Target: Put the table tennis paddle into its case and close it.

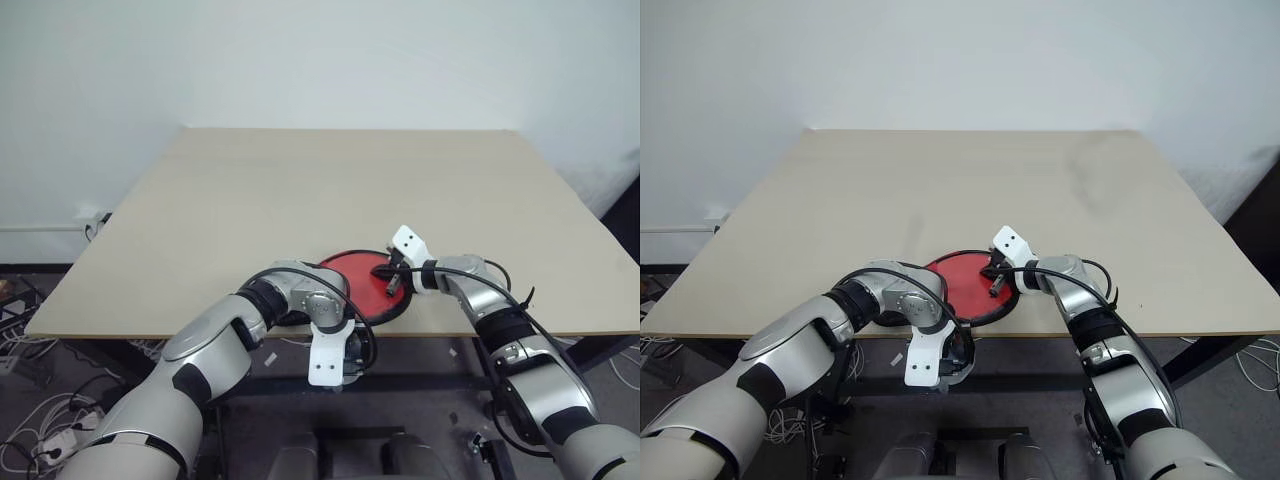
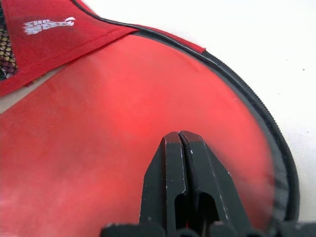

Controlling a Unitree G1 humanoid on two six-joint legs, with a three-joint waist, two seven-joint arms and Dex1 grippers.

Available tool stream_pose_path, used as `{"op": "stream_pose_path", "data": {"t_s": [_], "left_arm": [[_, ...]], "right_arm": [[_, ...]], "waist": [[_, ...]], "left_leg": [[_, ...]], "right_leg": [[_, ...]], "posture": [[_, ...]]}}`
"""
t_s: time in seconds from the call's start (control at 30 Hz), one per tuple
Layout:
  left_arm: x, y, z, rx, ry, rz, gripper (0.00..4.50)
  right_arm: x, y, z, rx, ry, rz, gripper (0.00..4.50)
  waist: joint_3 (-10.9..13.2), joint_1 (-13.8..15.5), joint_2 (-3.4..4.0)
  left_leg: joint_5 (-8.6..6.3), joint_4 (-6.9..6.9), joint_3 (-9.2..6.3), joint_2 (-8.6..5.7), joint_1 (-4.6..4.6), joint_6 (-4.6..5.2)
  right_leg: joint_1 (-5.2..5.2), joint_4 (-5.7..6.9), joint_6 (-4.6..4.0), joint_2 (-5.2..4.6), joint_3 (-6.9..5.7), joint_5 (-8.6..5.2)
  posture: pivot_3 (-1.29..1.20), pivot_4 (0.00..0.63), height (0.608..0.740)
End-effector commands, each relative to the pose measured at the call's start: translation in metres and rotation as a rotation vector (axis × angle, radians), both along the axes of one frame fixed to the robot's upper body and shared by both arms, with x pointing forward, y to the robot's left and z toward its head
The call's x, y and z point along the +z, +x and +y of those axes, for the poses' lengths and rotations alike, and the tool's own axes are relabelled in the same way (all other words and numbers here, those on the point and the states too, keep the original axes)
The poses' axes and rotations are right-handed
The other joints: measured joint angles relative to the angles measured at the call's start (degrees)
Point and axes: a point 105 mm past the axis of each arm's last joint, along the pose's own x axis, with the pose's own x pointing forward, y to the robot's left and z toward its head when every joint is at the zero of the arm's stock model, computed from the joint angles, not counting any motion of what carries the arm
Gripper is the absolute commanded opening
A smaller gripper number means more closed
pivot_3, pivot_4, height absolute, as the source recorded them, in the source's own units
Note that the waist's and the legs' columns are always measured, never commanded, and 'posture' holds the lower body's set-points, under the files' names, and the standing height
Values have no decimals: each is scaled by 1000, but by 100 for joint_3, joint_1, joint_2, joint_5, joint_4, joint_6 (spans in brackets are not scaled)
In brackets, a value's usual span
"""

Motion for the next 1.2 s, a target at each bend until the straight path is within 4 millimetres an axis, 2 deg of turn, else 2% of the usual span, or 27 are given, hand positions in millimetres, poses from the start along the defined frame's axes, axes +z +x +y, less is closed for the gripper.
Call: {"op": "stream_pose_path", "data": {"t_s": [0.03, 0.47, 0.53, 0.63, 0.73, 0.87, 1.0, 1.2], "left_arm": [[1, 2, -1, -16, -4, -11, 3484], [9, 10, -12, 104, -118, 36, 380], [12, 12, -15, 127, -138, 41, 14], [20, 11, -27, 201, -231, 98, 14], [41, 13, -41, 297, -348, 188, 14], [65, 15, -49, 370, -442, 271, 14], [85, 20, -49, 425, -499, 307, 14], [101, 26, -44, 505, -542, 360, 14]], "right_arm": [[-3, -2, 1, -2, 3, 9, 0], [-5, -2, 4, 1, 0, 10, 0], [-4, -1, 4, 1, 1, 10, 0], [-3, -1, 4, 1, 2, 7, 0], [-3, -1, 3, -1, 1, 6, 0], [-3, 0, 3, -2, 3, 5, 0], [-3, 0, 4, -3, 6, 6, 0], [-3, 0, 5, -1, 10, 5, 0]], "waist": [[0, 5, 0], [0, 9, 1], [-2, 11, 3], [-5, 10, 9], [-5, 10, 10], [-5, 1, 8], [-4, -15, 9], [-4, -21, 9]], "left_leg": [[0, 0, 0, 0, 0, 0], [0, 1, 0, 0, 3, 0], [0, 1, 0, 0, 4, 0], [0, 7, 1, -1, 4, 1], [0, 11, 3, -2, 4, 1], [-1, 20, -1, -1, -7, 2], [-1, 15, -2, -1, -6, 2], [-1, 15, 0, -1, -5, 2]], "right_leg": [[0, 0, 0, 0, 0, 0], [0, 5, 0, 0, 0, 0], [0, 7, 0, 0, 0, 0], [2, 10, 0, 0, 1, 0], [1, 11, 0, -1, 5, 0], [-5, 11, 0, -2, 2, 0], [-7, 10, 0, -1, 2, 0], [-6, 9, 1, -1, 4, 0]], "posture": [[0, 0, 740], [0, 0, 740], [0, 0, 740], [0, 0, 740], [0, 0, 740], [0, 0, 740], [0, 0, 740], [0, 0, 740]]}}
